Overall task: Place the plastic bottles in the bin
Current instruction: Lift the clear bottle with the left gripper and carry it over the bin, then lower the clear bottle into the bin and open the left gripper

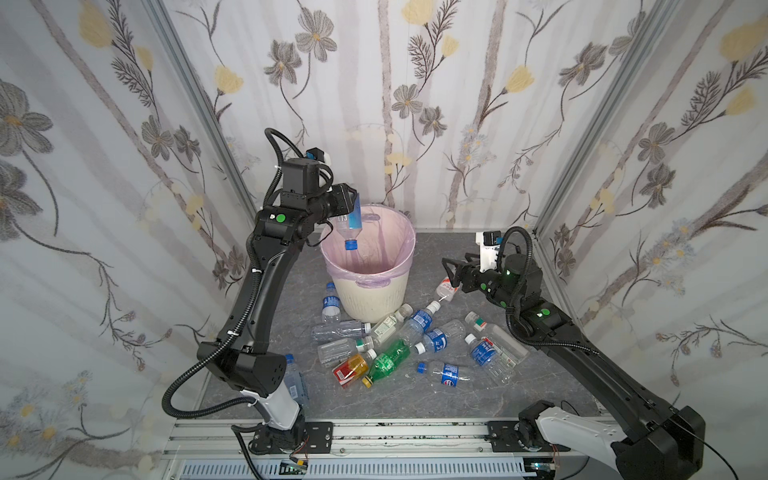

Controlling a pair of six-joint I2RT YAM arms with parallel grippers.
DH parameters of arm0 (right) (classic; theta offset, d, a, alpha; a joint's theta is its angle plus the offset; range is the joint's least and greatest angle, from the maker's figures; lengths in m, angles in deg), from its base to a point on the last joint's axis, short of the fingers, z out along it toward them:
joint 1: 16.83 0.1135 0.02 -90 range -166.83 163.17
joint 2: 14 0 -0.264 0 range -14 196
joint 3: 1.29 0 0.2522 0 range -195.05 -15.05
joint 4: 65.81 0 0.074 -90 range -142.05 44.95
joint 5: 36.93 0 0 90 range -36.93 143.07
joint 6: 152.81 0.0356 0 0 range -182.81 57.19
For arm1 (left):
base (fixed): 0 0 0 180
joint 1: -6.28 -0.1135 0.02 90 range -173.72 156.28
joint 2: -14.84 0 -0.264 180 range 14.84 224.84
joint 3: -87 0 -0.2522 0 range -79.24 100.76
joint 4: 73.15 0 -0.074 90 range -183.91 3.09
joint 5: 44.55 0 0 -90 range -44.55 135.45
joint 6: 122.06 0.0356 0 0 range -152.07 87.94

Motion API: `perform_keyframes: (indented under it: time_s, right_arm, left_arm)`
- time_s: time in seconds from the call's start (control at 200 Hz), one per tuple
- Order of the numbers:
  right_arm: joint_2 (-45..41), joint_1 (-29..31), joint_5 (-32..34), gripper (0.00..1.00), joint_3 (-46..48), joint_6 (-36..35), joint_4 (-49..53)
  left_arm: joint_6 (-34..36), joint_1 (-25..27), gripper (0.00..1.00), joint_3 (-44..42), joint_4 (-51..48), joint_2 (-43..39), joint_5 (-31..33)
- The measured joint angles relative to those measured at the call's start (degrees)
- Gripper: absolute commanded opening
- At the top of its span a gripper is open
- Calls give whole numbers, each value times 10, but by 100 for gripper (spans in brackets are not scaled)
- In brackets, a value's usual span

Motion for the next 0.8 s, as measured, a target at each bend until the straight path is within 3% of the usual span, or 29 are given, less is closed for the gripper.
perform_keyframes:
  time_s: [0.42,0.8]
  right_arm:
    - [-8,0,5,84,13,0,0]
    - [4,-12,47,84,13,21,9]
  left_arm:
    - [-9,47,47,-58,-5,17,46]
    - [-9,57,53,-95,-4,15,71]
